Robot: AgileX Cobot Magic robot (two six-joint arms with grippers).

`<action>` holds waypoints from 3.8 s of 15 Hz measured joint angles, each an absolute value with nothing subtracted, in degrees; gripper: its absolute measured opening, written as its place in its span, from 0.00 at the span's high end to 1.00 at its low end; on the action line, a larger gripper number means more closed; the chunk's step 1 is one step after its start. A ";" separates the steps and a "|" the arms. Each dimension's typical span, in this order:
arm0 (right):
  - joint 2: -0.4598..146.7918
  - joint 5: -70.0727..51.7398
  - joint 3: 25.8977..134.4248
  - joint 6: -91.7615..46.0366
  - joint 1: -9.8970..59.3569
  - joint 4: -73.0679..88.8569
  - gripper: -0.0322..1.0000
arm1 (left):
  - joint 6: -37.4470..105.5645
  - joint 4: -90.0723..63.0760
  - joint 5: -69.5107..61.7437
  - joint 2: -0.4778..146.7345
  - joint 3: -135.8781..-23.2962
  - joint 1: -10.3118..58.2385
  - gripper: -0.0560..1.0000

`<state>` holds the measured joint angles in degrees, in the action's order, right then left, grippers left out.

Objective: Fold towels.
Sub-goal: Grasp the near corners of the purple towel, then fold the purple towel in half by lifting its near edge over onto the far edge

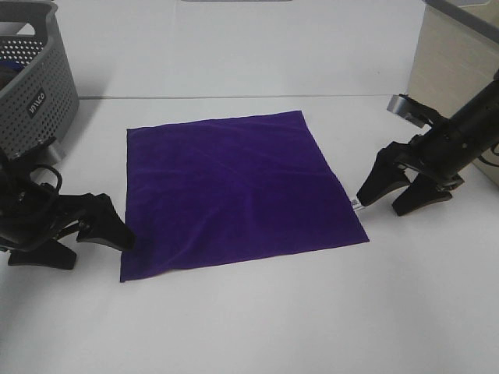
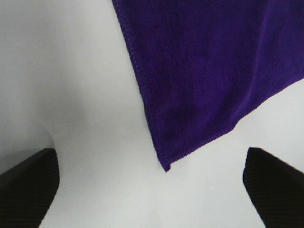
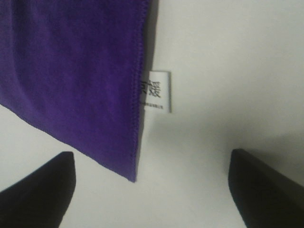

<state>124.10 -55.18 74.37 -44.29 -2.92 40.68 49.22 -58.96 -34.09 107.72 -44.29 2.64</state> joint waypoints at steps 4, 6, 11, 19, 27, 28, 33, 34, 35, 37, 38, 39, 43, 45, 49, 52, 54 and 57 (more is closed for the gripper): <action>124.05 -52.48 74.60 -43.83 -1.78 41.88 0.13 | 49.33 -59.19 -34.09 107.77 -44.29 2.64 0.01; 124.05 -52.08 74.60 -43.83 -1.78 41.94 0.13 | 49.33 -59.30 -34.03 107.83 -44.29 2.64 0.01; 124.05 -52.08 74.66 -43.77 -1.78 41.94 0.13 | 49.33 -59.76 -34.32 108.92 -44.46 2.64 0.01; 127.71 -51.57 75.69 -43.54 3.84 48.36 0.19 | 44.40 -61.36 -35.98 116.25 -54.49 11.40 0.07; 131.55 -53.06 80.67 -38.79 13.52 45.84 0.43 | 40.85 -57.87 -38.56 121.98 -63.48 15.70 0.23; 131.67 -52.43 80.79 -37.87 13.52 44.75 0.51 | 40.74 -57.87 -37.82 122.56 -63.48 15.70 0.36; 132.01 -52.02 80.79 -35.24 13.46 42.40 0.94 | 40.45 -57.87 -36.78 123.93 -63.43 15.70 0.94; 131.95 -52.54 80.79 -35.24 13.46 42.46 0.94 | 40.45 -57.87 -36.78 123.93 -63.37 15.70 0.94; 131.49 -53.23 80.79 -35.24 13.46 42.46 0.94 | 40.45 -57.58 -37.01 123.82 -63.37 15.70 0.94; 129.03 -53.46 79.87 -35.24 13.64 38.96 0.94 | 40.11 -51.39 -37.64 121.07 -62.74 15.93 0.95; 127.25 -53.17 79.41 -35.18 13.69 37.24 0.94 | 39.88 -50.08 -37.41 120.44 -62.51 15.99 0.95; 125.36 -53.23 79.30 -35.12 13.81 37.30 0.94 | 38.79 -47.61 -36.96 118.89 -61.99 16.27 0.95; 120.84 -54.89 85.43 -32.09 14.09 37.36 0.94 | 33.35 -41.71 -33.98 108.63 -61.82 15.99 0.95; 121.58 -55.35 92.02 -31.57 14.21 37.64 0.94 | 32.54 -41.60 -30.65 107.14 -63.08 13.92 0.95; 129.09 -55.63 107.89 -27.79 14.55 35.01 0.94 | 32.54 -41.08 -27.90 109.61 -70.30 12.26 0.95; 137.85 -55.75 121.64 -25.38 14.55 32.37 0.94 | 32.37 -40.39 -25.84 114.99 -76.72 12.20 0.95; 144.33 -55.58 128.80 -24.18 14.55 31.34 0.94 | 32.26 -39.82 -22.46 121.47 -81.19 12.20 0.95; 147.31 -53.46 129.95 -22.75 14.55 29.97 0.94 | 32.26 -39.82 -21.43 125.99 -85.31 12.09 0.95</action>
